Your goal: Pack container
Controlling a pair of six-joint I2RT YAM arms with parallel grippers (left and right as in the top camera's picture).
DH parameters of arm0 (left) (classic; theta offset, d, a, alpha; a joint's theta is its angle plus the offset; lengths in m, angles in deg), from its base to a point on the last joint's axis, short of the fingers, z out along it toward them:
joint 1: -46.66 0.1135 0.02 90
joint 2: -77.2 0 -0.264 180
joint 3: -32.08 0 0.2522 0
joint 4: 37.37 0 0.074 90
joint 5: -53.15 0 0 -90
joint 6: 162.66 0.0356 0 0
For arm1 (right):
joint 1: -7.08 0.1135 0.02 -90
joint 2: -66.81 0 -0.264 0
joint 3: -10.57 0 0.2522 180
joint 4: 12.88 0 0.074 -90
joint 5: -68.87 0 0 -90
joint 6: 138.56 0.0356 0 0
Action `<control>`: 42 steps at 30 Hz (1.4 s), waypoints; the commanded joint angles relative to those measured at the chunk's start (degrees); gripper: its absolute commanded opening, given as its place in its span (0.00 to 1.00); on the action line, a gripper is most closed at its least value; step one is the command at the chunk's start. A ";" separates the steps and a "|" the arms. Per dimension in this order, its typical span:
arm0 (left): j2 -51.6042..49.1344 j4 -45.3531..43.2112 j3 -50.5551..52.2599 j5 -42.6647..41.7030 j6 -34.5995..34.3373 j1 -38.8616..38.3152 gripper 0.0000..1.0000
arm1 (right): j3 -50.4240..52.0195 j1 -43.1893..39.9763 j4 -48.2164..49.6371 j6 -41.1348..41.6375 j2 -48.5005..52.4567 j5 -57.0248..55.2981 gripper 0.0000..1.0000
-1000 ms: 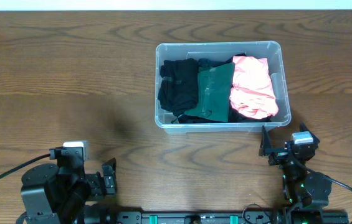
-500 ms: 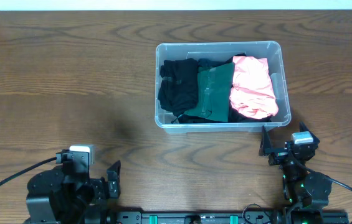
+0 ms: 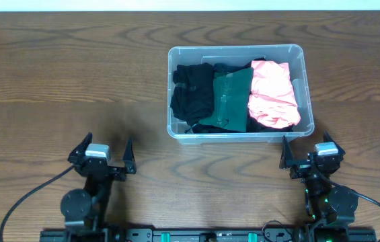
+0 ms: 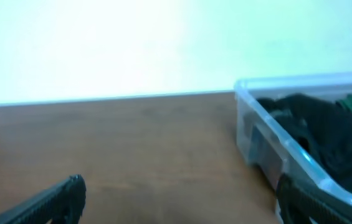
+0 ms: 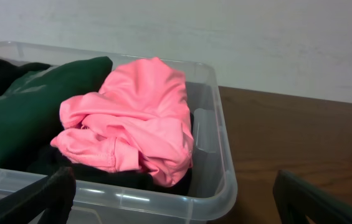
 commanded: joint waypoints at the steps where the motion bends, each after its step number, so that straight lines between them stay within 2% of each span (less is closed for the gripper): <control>1: 1.18 -5.31 4.00 -0.63 0.57 -0.42 0.98 | -0.09 1.27 -0.39 -0.28 -0.20 0.04 0.99; 3: 1.18 -6.01 5.90 -0.59 0.57 -1.36 0.98 | -0.09 1.27 -0.39 -0.28 -0.20 0.04 0.99; 6: 1.18 0.15 5.88 -0.57 0.59 -3.74 0.98 | -0.09 1.25 -0.39 -0.28 -0.20 0.04 0.99; 11: 1.09 -0.17 5.88 -0.59 0.59 -6.64 0.98 | -0.09 1.27 -0.39 -0.28 -0.20 0.04 0.99; 42: 1.05 -0.17 5.88 -0.59 0.59 -6.71 0.98 | -0.09 1.27 -0.39 -0.28 -0.20 0.04 0.99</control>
